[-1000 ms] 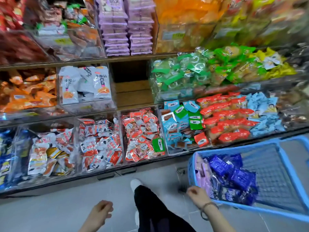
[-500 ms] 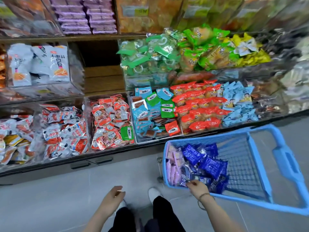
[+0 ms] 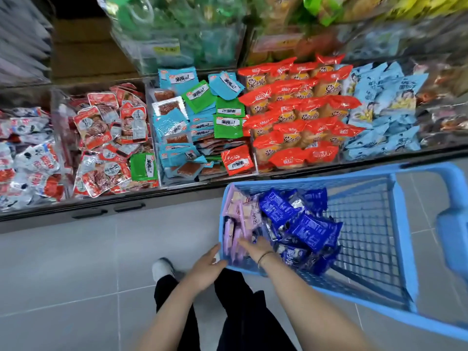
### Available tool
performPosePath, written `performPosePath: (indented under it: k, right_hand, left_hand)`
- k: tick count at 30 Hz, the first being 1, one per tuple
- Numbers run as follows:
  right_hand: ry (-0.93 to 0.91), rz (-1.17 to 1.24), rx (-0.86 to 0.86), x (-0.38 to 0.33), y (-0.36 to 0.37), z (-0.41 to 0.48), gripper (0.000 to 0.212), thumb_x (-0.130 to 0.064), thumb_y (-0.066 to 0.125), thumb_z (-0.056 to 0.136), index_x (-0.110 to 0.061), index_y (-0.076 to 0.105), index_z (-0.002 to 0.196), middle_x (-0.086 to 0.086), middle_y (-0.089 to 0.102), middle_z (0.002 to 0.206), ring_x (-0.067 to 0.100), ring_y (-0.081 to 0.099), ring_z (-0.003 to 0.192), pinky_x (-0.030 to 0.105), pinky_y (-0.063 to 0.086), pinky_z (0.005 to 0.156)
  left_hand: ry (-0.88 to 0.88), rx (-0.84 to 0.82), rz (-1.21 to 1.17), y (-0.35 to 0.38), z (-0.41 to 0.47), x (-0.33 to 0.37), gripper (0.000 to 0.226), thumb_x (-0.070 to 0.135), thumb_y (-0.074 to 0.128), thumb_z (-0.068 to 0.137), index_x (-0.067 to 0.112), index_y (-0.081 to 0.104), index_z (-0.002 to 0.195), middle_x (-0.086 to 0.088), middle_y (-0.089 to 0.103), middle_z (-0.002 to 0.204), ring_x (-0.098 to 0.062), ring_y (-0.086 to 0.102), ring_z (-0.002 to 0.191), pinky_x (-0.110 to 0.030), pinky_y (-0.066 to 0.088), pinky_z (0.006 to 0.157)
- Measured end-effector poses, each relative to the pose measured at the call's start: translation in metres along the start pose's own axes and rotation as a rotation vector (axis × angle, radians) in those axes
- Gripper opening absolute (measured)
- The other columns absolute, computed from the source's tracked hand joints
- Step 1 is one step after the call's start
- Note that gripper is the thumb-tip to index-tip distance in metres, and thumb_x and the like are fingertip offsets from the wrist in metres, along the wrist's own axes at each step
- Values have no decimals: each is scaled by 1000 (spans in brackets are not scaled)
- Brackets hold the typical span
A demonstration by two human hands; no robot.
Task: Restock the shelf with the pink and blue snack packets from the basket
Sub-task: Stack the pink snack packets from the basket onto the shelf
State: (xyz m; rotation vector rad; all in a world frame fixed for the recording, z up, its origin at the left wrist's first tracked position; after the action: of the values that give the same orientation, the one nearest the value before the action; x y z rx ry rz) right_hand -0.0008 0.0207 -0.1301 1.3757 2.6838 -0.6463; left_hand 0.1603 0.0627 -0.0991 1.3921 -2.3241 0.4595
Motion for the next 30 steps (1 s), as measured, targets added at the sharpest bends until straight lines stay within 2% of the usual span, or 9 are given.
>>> performPosePath:
  k: [8, 11, 15, 17, 19, 21, 23, 27, 30]
  right_hand:
    - [-27, 92, 37, -4, 16, 35, 24, -23, 43, 97, -6, 52, 112, 17, 59, 107, 26, 58, 97, 27, 44, 77]
    - [-6, 93, 23, 8, 7, 37, 26, -18, 43, 96, -4, 51, 116, 11, 53, 95, 20, 52, 83, 25, 45, 68]
    - [24, 282, 12, 29, -20, 29, 32, -12, 45, 95, -1, 53, 124, 17, 61, 109, 28, 59, 102, 36, 49, 88]
    - [48, 424, -12, 40, -37, 18, 25, -9, 45, 95, -3, 54, 118, 17, 62, 109, 31, 61, 102, 42, 51, 91]
    - [62, 547, -57, 47, -52, 3, 17, -8, 47, 96, -9, 54, 111, 16, 65, 104, 28, 64, 90, 36, 55, 76]
    - [34, 634, -113, 51, -65, -14, 16, -9, 48, 96, -10, 54, 111, 10, 66, 93, 21, 65, 79, 31, 55, 65]
    - [-14, 675, -153, 53, -74, -29, 21, -8, 48, 96, -11, 53, 116, 9, 66, 96, 22, 65, 82, 35, 55, 71]
    - [-158, 484, -184, 46, -76, -61, 21, -7, 47, 95, -19, 56, 109, 6, 66, 99, 24, 65, 94, 39, 55, 84]
    - [-404, 89, -101, 27, -67, -82, 36, -9, 47, 94, -18, 48, 129, 6, 58, 123, 18, 58, 109, 27, 47, 93]
  left_hand:
    - [-27, 57, 21, 6, 19, -15, 56, 20, 50, 95, 26, 32, 148, -17, 45, 143, -28, 44, 130, -30, 34, 107]
    - [-20, 68, 35, 6, 18, -14, 56, 19, 51, 95, 25, 32, 148, -19, 51, 137, -27, 49, 127, -27, 35, 104]
    - [-48, 77, 35, 5, 18, -7, 55, 18, 53, 94, 21, 36, 146, -7, 62, 104, -16, 56, 91, -21, 40, 85]
    - [-56, 77, 30, 5, 15, -2, 54, 20, 53, 94, 19, 37, 145, -6, 61, 120, -17, 57, 107, -21, 39, 93]
    - [-50, 92, 12, 6, 10, 5, 53, 20, 53, 94, 17, 38, 144, -5, 52, 138, -18, 50, 125, -23, 35, 103]
    - [-33, 102, -16, 11, 4, 14, 50, 18, 53, 94, 16, 42, 142, -2, 51, 138, -17, 50, 125, -22, 35, 102]
    - [-6, 104, -64, 19, -2, 24, 46, 14, 54, 93, 13, 45, 139, -2, 53, 134, -16, 52, 121, -21, 36, 100]
    - [-22, 19, -280, 37, -16, 44, 39, 22, 52, 96, 16, 47, 135, 0, 57, 121, -13, 56, 107, -17, 49, 75]
    - [-54, -47, -458, 43, -21, 57, 35, 37, 45, 98, 20, 54, 127, 1, 63, 114, -9, 63, 94, -23, 51, 73]
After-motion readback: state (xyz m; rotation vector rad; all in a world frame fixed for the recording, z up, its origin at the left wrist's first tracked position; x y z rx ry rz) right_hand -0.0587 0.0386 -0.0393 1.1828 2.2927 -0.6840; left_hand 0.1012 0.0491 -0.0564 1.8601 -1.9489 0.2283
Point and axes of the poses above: each hand's wrist, its own z-axis towards the middle knuckle, its own y-axis out of the palm, x = y × z, the point moved 2 cm from there along z, towards the middle knuckle
